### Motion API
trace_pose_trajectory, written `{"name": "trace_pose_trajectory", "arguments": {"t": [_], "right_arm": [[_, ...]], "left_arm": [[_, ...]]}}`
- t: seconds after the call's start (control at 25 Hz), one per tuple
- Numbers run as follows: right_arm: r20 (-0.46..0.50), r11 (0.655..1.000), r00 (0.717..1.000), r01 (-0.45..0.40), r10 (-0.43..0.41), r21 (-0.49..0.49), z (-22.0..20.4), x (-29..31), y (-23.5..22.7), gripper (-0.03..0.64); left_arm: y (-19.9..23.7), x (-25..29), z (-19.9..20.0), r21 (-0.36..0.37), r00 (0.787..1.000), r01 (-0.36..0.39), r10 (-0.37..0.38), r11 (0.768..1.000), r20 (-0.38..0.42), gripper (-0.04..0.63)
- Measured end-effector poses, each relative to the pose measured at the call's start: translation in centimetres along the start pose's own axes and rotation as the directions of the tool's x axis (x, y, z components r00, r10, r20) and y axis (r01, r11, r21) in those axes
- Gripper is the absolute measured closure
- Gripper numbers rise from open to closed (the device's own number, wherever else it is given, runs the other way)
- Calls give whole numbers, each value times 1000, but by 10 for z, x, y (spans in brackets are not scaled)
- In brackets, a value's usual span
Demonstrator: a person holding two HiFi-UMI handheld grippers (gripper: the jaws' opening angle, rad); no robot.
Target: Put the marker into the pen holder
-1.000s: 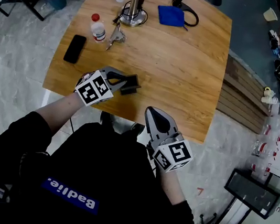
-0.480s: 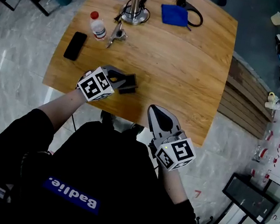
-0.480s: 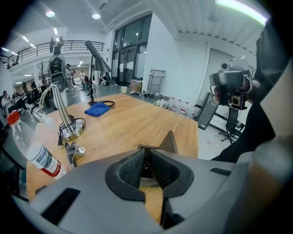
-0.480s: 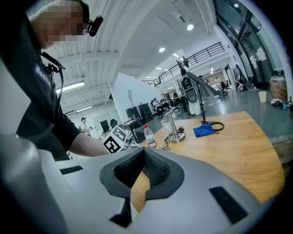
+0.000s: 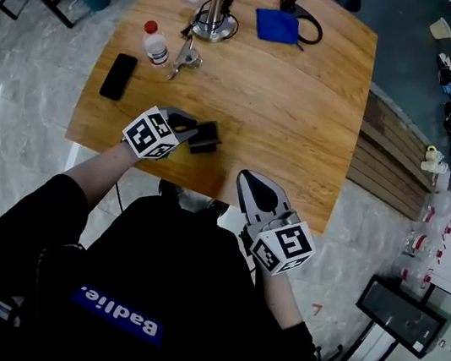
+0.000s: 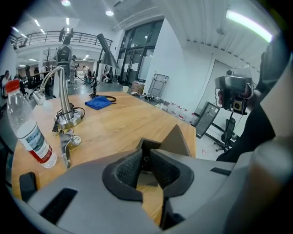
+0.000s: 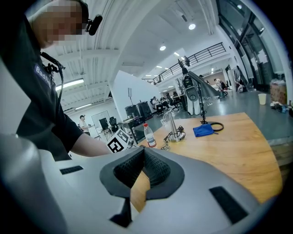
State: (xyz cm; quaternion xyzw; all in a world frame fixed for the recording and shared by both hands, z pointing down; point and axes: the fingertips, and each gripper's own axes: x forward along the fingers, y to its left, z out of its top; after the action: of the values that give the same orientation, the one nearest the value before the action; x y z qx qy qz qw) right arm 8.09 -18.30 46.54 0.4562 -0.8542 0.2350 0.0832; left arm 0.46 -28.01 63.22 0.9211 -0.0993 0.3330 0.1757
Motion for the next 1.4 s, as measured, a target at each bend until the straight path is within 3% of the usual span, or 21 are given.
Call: {"name": "trace_pose_trajectory", "arguments": {"t": [0.32, 0.6, 1.0, 1.24, 1.4], "right_arm": [[4, 999, 999, 39, -39, 16, 0, 4, 15, 611], [30, 1000, 1000, 1, 0, -11, -4, -8, 29, 611], [41, 981, 982, -179, 182, -75, -38, -82, 53, 611], [67, 965, 970, -224, 235, -137, -41, -130, 69, 611], [76, 955, 965, -236, 252, -179, -46, -150, 86, 611]], "left_arm": [[8, -28, 12, 32, 993, -8, 4, 999, 120, 459], [-18, -87, 39, 7, 952, -96, 90, 995, 292, 459], [-158, -130, 49, -116, 855, -253, 278, 960, 438, 460], [-239, -131, 61, -113, 815, -307, 323, 945, 481, 460], [-286, -128, 65, -69, 807, -306, 298, 949, 511, 460]]}}
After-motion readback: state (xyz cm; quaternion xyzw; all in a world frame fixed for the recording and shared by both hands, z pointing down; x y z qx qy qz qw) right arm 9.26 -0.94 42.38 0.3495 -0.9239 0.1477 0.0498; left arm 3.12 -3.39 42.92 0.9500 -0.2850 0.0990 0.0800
